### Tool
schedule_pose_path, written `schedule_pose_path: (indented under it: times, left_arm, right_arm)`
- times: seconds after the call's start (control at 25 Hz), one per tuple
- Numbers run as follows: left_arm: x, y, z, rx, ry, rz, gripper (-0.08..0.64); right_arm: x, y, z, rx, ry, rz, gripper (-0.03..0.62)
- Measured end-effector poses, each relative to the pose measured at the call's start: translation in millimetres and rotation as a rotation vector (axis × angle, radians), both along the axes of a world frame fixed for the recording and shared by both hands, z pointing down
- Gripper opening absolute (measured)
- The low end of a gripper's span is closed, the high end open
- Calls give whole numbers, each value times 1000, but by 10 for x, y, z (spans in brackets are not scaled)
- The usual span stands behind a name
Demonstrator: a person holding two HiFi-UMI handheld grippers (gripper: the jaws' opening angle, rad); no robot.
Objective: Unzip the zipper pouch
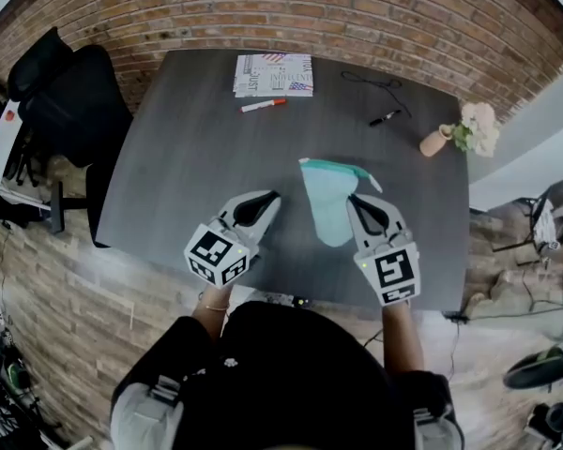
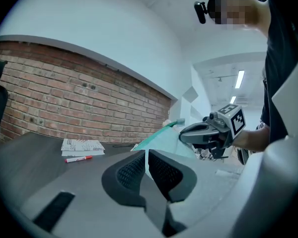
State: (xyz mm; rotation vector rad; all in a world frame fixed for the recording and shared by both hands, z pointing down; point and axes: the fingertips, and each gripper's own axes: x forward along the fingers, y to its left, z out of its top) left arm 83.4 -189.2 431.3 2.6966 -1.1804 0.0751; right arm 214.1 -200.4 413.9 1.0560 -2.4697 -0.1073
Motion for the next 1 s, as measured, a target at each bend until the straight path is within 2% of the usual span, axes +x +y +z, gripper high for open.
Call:
schedule_pose_path:
  times: [0.16, 0.28, 0.44, 0.56, 0.76, 0.88, 1.0]
  left_arm:
    - [22, 279, 90, -27, -11, 21, 8]
    - [15, 423, 182, -74, 23, 37, 17]
    - [-1, 463, 194, -111, 71, 59, 68]
    - [-12, 410, 193, -147, 140, 89, 110]
    - [-84, 229, 100, -207, 303, 139, 203]
    - [-101, 144, 71, -224, 337, 177, 228]
    - [-136, 89, -9, -224, 410, 227, 238]
  right_arm:
    - [-70, 332, -5, -4, -34, -24, 5]
    - [-111, 510, -31, -2, -42, -37, 5]
    - [-159, 620, -200, 18, -66, -52, 5]
    - [-185, 640, -317, 32, -79, -51, 5]
    - [-324, 656, -452, 29, -96, -64, 5]
    - [-426, 669, -515, 22, -108, -80, 5]
    - [-540, 696, -530, 4, -118, -93, 5]
